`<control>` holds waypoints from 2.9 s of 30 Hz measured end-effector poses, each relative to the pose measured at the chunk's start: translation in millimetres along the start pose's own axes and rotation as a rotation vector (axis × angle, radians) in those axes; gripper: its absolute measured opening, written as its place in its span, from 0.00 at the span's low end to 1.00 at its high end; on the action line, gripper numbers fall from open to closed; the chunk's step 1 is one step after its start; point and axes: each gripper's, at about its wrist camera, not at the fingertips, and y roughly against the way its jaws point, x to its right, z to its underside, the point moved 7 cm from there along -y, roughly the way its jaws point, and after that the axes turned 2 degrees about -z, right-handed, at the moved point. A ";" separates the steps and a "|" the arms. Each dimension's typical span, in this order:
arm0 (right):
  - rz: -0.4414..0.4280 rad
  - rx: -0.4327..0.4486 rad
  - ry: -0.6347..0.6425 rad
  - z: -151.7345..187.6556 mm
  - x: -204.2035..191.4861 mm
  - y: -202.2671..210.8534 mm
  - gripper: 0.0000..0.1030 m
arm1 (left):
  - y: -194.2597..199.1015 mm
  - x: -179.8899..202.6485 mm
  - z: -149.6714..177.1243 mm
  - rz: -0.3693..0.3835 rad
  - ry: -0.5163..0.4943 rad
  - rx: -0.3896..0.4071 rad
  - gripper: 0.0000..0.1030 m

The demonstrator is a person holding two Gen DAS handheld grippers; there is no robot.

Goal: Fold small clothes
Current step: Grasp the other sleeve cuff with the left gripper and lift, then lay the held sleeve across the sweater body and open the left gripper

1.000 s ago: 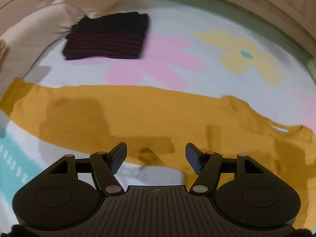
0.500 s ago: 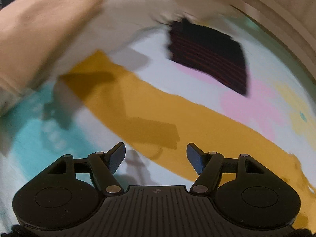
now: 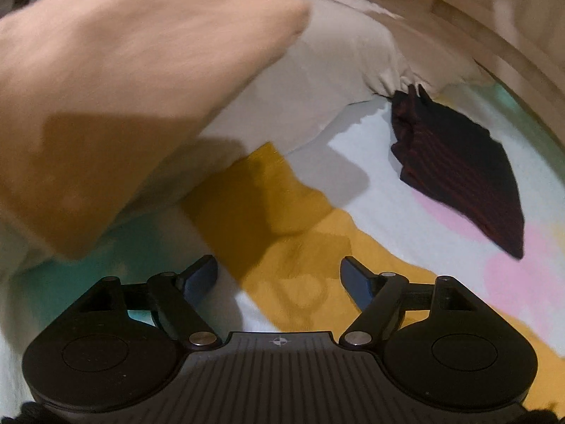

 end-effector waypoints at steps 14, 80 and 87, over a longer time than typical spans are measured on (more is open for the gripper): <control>-0.001 0.015 -0.010 -5.7 8.6 10.9 1.00 | 49.1 55.4 -8.2 0.160 -0.026 0.082 0.10; 0.098 -0.188 -0.209 -12.8 114.2 10.7 0.19 | 119.4 278.8 174.1 0.488 -0.624 -0.234 0.40; 0.102 -0.072 -0.321 -15.7 141.2 11.3 0.60 | 112.9 274.9 169.8 0.474 -0.621 -0.235 0.40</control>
